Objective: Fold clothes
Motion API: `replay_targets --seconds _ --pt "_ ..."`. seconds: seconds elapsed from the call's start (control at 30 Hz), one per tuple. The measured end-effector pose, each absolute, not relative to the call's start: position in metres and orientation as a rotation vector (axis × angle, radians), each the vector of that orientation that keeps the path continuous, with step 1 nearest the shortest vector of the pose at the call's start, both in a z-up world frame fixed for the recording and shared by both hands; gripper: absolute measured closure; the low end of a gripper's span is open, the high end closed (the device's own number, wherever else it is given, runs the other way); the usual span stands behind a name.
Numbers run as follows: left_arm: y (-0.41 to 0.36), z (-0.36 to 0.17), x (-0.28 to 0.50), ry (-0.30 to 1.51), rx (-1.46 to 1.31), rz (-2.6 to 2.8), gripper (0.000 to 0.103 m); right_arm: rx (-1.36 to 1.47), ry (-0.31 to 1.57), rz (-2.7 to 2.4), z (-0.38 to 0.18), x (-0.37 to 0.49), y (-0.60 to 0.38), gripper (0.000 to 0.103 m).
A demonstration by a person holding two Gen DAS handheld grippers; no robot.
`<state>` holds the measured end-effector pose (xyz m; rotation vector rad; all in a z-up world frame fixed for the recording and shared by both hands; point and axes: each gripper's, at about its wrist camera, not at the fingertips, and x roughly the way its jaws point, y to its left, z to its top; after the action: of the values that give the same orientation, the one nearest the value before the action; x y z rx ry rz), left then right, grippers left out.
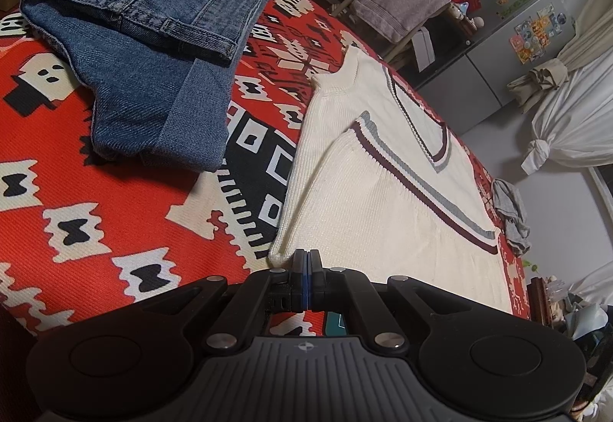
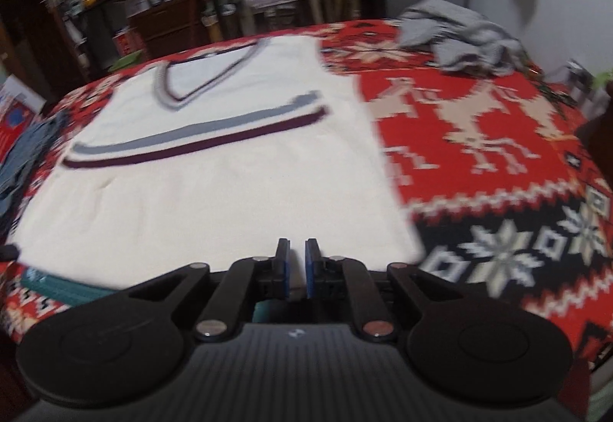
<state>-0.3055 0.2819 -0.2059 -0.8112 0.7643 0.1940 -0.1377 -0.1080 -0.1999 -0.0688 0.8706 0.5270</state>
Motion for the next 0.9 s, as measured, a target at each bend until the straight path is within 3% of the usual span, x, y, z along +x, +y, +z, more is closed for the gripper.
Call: replay_targets --seconds 0.27,0.43,0.57,0.63,0.7,0.77,0.9 --pt "0.283 -0.207 -0.305 0.762 -0.816 0.190 0.101 -0.189 0.834 0.735 -0.199 -0.174 -0.021 0.095" --pt "0.280 -0.204 -0.305 0.757 -0.796 0.178 0.101 -0.203 0.831 0.717 -0.198 -0.170 -0.016 0.094" --pt "0.272 -0.194 -0.307 0.732 -0.768 0.152 0.100 -0.199 0.803 0.661 -0.188 -0.162 -0.035 0.080" --pt "0.264 -0.187 -0.304 0.719 -0.728 0.137 0.089 -0.190 0.793 0.629 -0.184 -0.157 -0.047 0.074" --pt "0.254 -0.180 -0.299 0.718 -0.675 0.129 0.077 -0.197 0.781 0.592 -0.183 -0.154 -0.056 0.062" --pt "0.242 -0.175 -0.291 0.729 -0.620 0.132 0.070 -0.204 0.773 0.565 -0.185 -0.151 -0.062 0.060" --pt "0.220 -0.171 -0.268 0.763 -0.532 0.145 0.053 -0.201 0.762 0.528 -0.191 -0.146 -0.068 0.037"
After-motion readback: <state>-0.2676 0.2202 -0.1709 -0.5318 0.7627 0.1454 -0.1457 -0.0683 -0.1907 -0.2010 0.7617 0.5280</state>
